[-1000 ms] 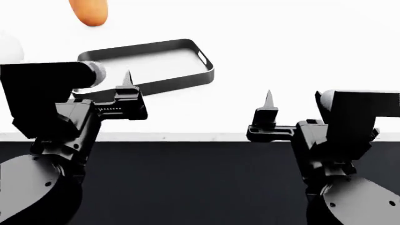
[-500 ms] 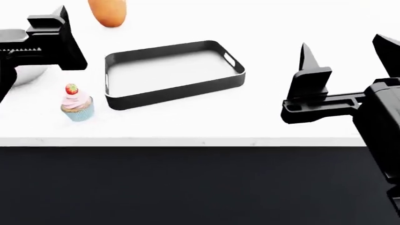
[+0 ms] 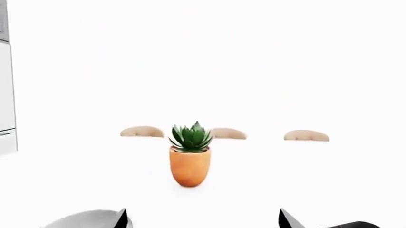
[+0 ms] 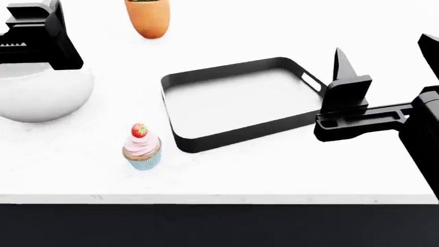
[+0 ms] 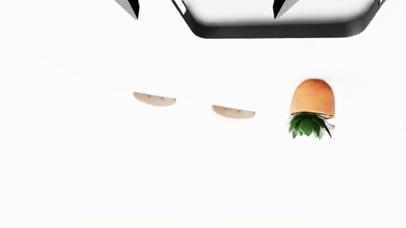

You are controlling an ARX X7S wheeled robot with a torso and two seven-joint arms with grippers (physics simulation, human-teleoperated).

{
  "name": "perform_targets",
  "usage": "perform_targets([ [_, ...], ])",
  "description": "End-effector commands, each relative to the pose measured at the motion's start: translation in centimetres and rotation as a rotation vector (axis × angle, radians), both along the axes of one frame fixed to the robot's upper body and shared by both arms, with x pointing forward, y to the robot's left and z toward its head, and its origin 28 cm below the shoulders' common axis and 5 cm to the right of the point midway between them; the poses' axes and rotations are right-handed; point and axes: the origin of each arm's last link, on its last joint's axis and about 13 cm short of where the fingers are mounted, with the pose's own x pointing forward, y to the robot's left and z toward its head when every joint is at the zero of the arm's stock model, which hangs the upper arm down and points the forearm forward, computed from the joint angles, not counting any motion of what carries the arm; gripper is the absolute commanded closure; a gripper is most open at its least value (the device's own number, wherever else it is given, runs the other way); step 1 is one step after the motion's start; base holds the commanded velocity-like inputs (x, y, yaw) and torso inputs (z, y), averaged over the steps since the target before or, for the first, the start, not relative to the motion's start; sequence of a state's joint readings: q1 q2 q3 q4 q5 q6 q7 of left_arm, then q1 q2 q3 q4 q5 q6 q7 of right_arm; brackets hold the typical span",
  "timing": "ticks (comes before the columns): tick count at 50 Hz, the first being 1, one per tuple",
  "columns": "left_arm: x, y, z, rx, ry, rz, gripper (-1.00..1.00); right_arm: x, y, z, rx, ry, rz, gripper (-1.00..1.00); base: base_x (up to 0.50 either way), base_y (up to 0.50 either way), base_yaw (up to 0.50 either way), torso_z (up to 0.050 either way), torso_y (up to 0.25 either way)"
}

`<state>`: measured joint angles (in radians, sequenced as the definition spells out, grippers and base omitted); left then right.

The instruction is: Pick up the bowl with cake and place it on the tray. Pick up the cupcake and place it on the tray.

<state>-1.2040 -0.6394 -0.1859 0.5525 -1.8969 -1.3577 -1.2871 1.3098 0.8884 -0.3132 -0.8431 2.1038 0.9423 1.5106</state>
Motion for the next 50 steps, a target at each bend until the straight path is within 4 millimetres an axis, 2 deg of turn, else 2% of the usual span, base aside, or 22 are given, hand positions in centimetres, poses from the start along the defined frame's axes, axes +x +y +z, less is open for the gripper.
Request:
perform_targets([
  [1,-0.15,0.00,0.11,-0.001,-0.003,-0.005,-1.00,-0.08,0.04,0.03,-0.008,0.002,0.001,-1.00,0.21,0.50,0.00,0.000,0.000],
  [23,-0.22,-0.11,0.01,0.003,-0.001,-0.011,-1.00,-0.21,0.09,0.15,-0.009,-0.008,0.004,-1.00,0.20,0.50,0.00,0.000,0.001],
  [50,-0.28,-0.10,0.03,0.002,-0.002,-0.014,-1.00,-0.16,-0.07,0.27,-0.011,-0.007,-0.017,-1.00,0.39,0.35,0.00,0.000,0.001],
])
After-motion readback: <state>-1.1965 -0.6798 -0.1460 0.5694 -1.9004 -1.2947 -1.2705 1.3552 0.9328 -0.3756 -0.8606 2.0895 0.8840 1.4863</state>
